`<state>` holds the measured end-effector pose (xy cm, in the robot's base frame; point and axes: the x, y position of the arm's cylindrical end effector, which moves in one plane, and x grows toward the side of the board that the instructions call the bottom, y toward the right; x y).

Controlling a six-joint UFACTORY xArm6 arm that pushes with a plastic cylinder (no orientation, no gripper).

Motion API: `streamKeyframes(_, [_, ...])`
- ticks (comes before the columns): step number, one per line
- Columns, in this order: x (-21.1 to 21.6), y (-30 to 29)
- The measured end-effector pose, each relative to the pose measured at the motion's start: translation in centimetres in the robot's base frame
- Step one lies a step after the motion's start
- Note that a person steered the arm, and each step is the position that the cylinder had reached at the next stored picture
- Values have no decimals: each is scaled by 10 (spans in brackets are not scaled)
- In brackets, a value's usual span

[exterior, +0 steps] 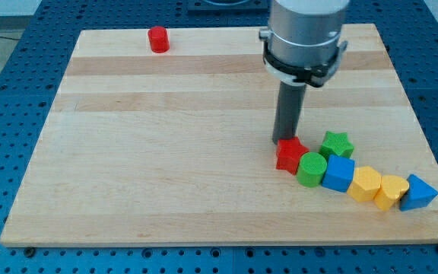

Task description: Keep the red circle to the left of red star

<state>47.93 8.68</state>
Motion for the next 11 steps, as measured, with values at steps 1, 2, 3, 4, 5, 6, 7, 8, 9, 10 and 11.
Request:
streamKeyframes(1, [5, 8])
streamKeyframes(2, [-16, 2])
streamKeyframes(3, [-104, -1])
streamKeyframes(4, [-212, -5])
streamKeyframes(5, [-287, -52])
streamKeyframes(6, [-286, -76])
streamKeyframes(7, [-286, -163])
streamKeyframes(8, [-287, -217])
streamKeyframes(9, [-287, -213])
streamKeyframes(10, [-260, -207])
streamKeyframes(11, [-249, -223])
